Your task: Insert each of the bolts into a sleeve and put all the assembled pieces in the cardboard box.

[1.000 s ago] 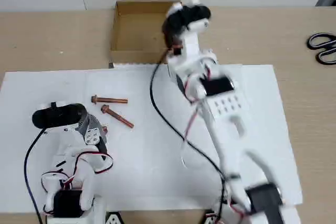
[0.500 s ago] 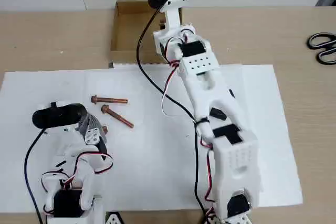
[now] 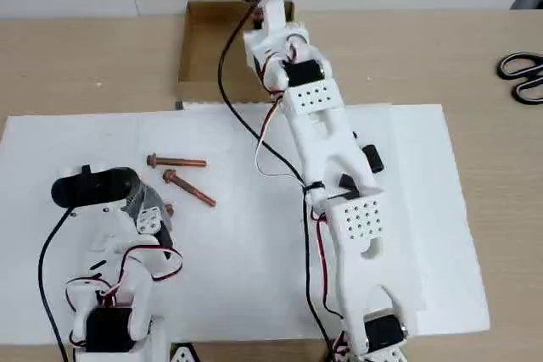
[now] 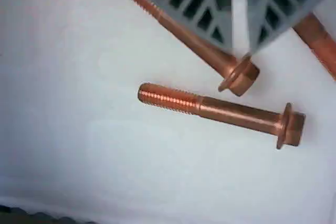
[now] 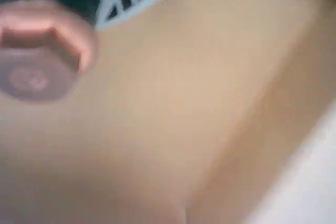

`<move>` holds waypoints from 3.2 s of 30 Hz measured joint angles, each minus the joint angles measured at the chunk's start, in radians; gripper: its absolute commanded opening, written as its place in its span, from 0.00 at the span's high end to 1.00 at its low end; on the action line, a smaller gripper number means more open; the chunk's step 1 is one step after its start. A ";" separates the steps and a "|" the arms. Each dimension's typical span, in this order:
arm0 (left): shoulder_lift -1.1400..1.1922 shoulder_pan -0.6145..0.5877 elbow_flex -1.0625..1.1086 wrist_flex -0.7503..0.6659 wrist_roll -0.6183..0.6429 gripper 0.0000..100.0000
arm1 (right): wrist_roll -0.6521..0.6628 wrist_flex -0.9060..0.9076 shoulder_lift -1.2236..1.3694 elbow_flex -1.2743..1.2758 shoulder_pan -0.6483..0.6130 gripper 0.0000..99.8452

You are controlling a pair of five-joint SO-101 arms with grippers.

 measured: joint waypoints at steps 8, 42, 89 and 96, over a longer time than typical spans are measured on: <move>0.000 0.000 0.000 0.000 0.000 0.99 | 0.000 0.137 0.058 0.000 -0.015 0.84; 0.000 0.000 0.000 0.000 0.000 0.99 | -0.071 1.023 -0.172 -0.402 -0.012 0.85; 0.000 0.000 -0.028 0.000 0.000 0.99 | -0.270 0.873 -0.437 0.548 0.199 0.85; 0.000 0.000 -0.028 0.000 0.000 0.99 | -0.270 0.832 -0.384 0.548 0.207 0.85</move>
